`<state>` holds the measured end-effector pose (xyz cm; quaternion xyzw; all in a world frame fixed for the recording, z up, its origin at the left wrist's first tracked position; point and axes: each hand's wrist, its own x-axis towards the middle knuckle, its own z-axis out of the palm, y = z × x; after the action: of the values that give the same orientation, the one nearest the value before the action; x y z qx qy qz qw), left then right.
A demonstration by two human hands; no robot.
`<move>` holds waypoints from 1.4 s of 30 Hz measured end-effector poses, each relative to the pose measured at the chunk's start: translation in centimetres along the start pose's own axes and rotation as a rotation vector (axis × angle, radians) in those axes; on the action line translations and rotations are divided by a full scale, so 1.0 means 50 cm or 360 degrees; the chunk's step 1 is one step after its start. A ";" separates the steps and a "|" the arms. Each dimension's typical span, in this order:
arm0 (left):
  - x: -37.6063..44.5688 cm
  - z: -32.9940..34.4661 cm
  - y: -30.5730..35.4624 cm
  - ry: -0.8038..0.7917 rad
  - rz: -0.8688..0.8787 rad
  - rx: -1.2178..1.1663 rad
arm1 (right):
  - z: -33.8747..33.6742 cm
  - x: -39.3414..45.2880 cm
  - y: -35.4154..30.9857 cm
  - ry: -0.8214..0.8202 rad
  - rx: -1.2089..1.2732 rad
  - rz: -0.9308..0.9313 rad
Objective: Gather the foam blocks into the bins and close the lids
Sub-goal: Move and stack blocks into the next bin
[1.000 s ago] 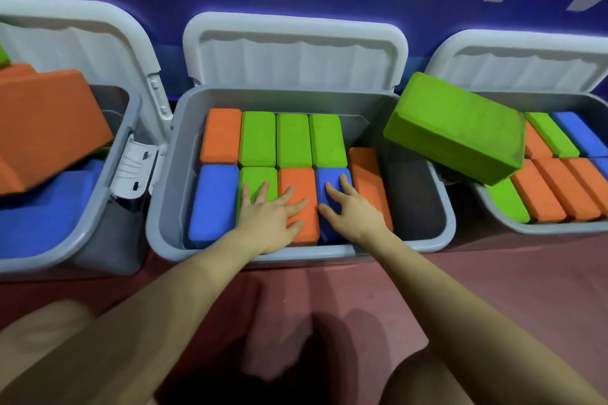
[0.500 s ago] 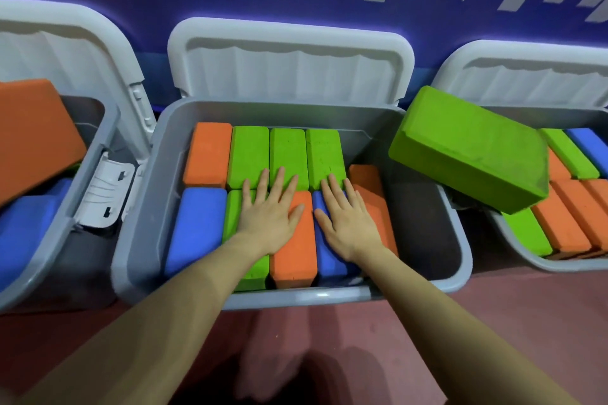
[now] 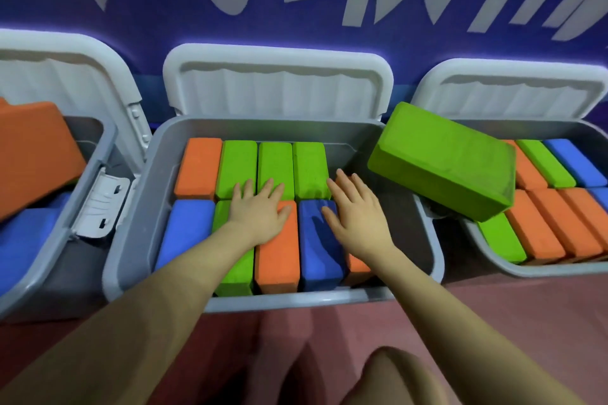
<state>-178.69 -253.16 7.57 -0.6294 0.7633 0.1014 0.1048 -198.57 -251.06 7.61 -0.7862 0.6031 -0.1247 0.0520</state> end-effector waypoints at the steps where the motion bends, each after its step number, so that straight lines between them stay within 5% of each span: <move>1: -0.006 -0.012 0.008 0.0064 0.0029 0.0019 | -0.020 -0.005 0.015 0.0113 -0.0034 -0.0005; 8: -0.016 -0.131 0.109 0.0394 0.0324 0.0078 | -0.145 -0.004 0.127 0.0295 -0.0245 0.0120; 19: 0.097 -0.203 0.242 0.0525 0.0576 0.0203 | -0.160 0.030 0.246 0.0002 -0.0605 0.0431; 27: 0.178 -0.175 0.252 0.0561 0.0708 0.0312 | -0.140 0.027 0.247 0.0298 -0.0716 0.0305; 34: 0.228 -0.131 0.242 0.0383 0.1082 -0.0575 | -0.130 0.008 0.258 0.0543 -0.0661 0.0246; 42: 0.158 -0.198 0.205 0.1061 0.1139 -0.0334 | -0.157 0.017 0.213 0.0828 -0.0484 0.0100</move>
<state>-190.56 -261.52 15.02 -0.3333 0.9091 0.0005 -0.2501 -210.38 -254.19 12.82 -0.7075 0.6320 -0.2284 -0.2186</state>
